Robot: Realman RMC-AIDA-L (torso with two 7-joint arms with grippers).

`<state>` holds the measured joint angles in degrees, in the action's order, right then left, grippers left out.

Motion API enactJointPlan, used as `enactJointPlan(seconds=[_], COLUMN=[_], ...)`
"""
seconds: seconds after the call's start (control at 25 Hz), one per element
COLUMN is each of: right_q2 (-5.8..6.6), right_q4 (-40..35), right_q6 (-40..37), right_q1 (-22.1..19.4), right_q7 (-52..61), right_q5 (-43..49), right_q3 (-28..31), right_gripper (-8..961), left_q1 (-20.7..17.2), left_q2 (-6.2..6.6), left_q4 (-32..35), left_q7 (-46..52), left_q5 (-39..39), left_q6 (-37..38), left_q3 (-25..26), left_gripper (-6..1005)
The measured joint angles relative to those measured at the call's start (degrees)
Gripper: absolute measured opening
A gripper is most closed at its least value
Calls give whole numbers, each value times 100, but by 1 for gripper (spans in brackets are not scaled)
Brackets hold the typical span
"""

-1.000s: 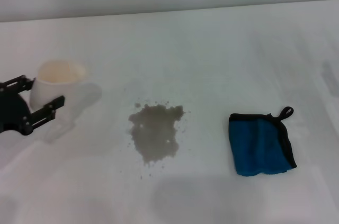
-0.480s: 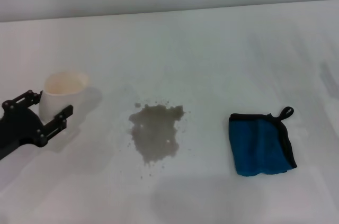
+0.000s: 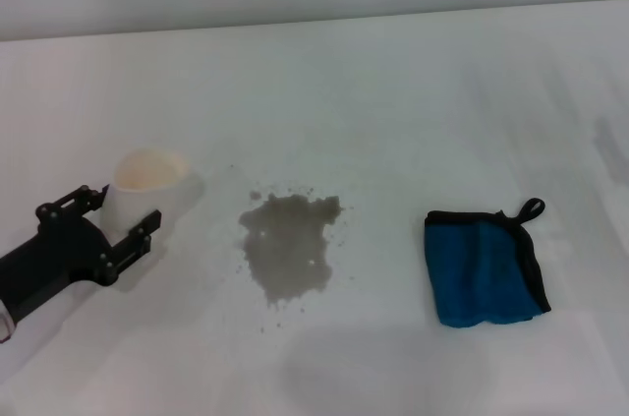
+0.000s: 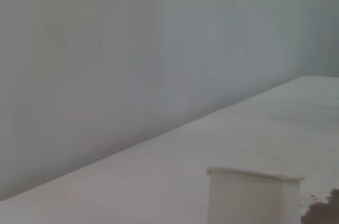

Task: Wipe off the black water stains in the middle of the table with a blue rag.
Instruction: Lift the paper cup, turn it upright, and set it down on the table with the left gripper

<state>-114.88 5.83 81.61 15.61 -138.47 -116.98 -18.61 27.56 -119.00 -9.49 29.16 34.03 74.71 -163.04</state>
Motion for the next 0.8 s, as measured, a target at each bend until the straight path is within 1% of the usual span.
enactJointPlan(seconds=[0.12, 0.44, 0.8], right_q2=[0, 0, 3], right_q4=[-5, -11, -27], right_q6=[2, 23, 20], right_q1=[3, 7, -20], right_q7=[2, 4, 4], right_q5=[0, 0, 0], right_q3=[-2, -3, -64], right_gripper=[819, 819, 818], left_q1=[-57, -184, -259], left_q2=[-3, -9, -4], left_q4=[105, 240, 314], left_q7=[-108, -250, -245], left_q5=[24, 60, 57], left_q6=[-106, -330, -345], left_q3=[0, 4, -2], left_gripper=[590, 635, 685])
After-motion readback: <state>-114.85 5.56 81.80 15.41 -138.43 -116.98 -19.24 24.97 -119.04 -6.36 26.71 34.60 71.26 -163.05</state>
